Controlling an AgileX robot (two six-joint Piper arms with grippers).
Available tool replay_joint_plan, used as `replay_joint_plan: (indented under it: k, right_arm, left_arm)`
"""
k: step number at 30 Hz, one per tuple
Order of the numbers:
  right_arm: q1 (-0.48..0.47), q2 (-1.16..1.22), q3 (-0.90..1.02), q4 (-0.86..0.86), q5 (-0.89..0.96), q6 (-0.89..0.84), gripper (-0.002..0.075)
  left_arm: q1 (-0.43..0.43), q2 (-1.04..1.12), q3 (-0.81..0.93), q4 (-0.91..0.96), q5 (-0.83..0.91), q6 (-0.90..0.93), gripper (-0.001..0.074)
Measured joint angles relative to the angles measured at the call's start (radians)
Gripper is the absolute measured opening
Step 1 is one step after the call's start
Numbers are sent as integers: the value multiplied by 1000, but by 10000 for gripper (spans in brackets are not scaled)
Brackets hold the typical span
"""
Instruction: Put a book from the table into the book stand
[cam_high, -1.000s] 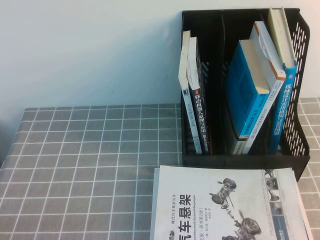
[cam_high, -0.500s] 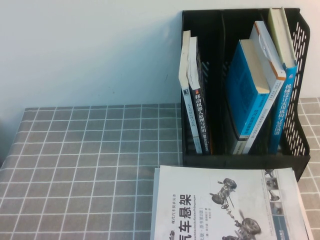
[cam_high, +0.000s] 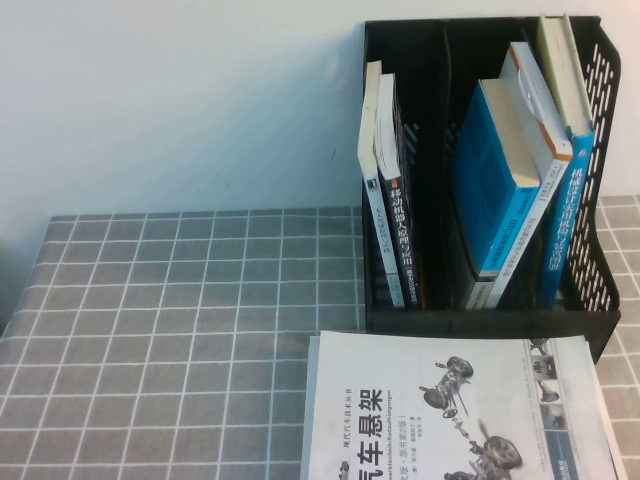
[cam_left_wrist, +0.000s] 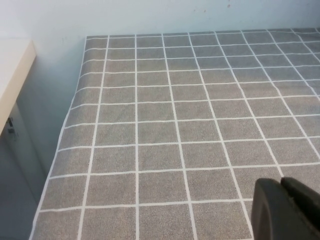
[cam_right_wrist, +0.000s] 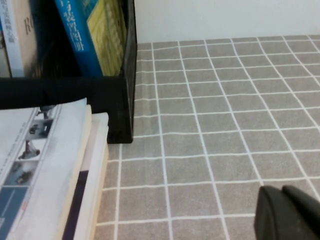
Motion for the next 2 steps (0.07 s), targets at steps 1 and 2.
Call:
replay_joint_plan:
  k: [1,2]
  right_arm:
    - [2,0,0,0,0,1,-3]
    - [4,0,0,0,0,2,-3]
  left_arm:
    - [0,0,0,0,0,0,-3]
    - [0,0,0,0,0,0,-3]
